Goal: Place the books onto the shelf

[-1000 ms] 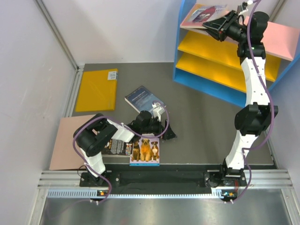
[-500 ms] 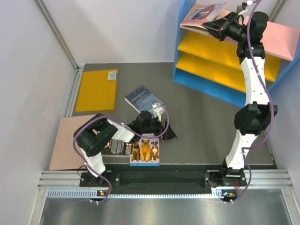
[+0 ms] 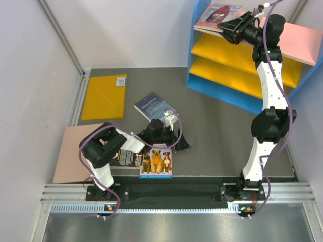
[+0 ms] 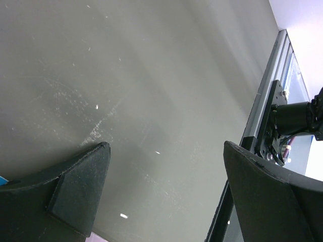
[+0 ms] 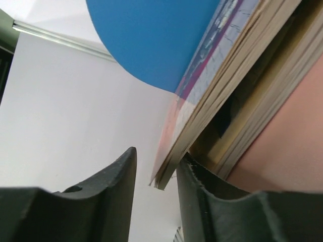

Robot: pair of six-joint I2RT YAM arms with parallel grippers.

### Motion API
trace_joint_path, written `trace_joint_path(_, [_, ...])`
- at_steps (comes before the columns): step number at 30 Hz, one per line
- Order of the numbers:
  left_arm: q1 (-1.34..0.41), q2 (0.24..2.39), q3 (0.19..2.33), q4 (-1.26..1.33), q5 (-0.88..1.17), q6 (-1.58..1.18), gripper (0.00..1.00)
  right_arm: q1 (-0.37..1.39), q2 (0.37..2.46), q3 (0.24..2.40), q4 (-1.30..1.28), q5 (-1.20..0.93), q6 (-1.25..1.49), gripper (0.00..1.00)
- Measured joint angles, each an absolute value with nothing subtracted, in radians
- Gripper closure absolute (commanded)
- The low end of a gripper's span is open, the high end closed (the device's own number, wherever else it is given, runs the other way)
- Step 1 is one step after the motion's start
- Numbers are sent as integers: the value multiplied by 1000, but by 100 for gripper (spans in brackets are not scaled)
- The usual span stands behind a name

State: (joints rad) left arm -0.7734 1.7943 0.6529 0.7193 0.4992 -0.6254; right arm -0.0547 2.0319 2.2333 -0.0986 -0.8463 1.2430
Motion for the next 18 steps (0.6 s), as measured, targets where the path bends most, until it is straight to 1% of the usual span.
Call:
trace_joint_path(5, [-774,1794,653,719,499,-625,1,-55,2024,2215,-41,-852,1262,53])
trace_joint_path(11, [-775,1794,653,720,499,-625,1,-55,1985,2148,10,-870,1295,50])
trace_joint_path(16, [-776,1794,653,720,498,-625,1,-57,1967,2120,20,-883,1313,49])
trace_joint_path(18, [-777,1794,653,720,497,-625,1,-62,1966,2120,23,-886,1320,55])
